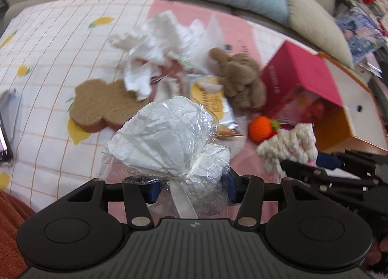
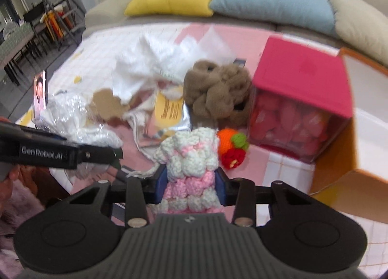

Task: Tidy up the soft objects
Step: 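Carry both items into the white box and open both tools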

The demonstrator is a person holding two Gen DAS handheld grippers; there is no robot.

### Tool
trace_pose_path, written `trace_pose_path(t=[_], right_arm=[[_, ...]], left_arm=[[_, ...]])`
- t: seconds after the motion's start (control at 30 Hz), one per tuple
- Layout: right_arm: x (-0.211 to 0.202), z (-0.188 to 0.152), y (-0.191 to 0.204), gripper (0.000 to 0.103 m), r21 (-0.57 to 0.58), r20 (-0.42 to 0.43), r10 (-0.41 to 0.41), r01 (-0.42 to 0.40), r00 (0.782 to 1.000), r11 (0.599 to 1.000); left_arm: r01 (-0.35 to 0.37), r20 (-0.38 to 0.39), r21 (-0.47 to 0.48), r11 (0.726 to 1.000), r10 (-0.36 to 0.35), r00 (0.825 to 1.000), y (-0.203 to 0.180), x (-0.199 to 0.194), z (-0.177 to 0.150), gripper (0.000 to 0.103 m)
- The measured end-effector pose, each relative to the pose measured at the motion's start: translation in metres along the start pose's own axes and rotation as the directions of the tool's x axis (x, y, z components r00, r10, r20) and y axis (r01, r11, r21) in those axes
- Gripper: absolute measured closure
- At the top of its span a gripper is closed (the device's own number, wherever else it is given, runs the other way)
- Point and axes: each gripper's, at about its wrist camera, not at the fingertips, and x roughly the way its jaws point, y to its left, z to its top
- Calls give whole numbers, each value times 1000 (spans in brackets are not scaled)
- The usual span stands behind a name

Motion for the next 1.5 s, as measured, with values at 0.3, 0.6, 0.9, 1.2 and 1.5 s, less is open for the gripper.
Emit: trace_pose_path(t=[0.3, 0.6, 0.9, 1.2, 1.5], right_arm=[[-73, 11, -43, 62, 152, 128, -85, 65, 988, 986], [-125, 19, -121, 62, 387, 195, -165, 79, 967, 919], [-141, 20, -187, 62, 507, 197, -242, 113, 950, 854], [-98, 17, -245, 61, 540, 62, -214, 147, 975, 829], [-49, 7, -281, 59, 550, -75, -113, 136, 991, 824]], left_arm=[[90, 73, 204, 975, -107, 992, -60, -35, 21, 45], [218, 54, 444, 869, -269, 962, -152, -32, 56, 45], [285, -71, 603, 745, -306, 949, -245, 2, 82, 45], [278, -267, 699, 659, -120, 956, -305, 72, 90, 45], [246, -363, 728, 640, 56, 930, -332, 131, 95, 44]])
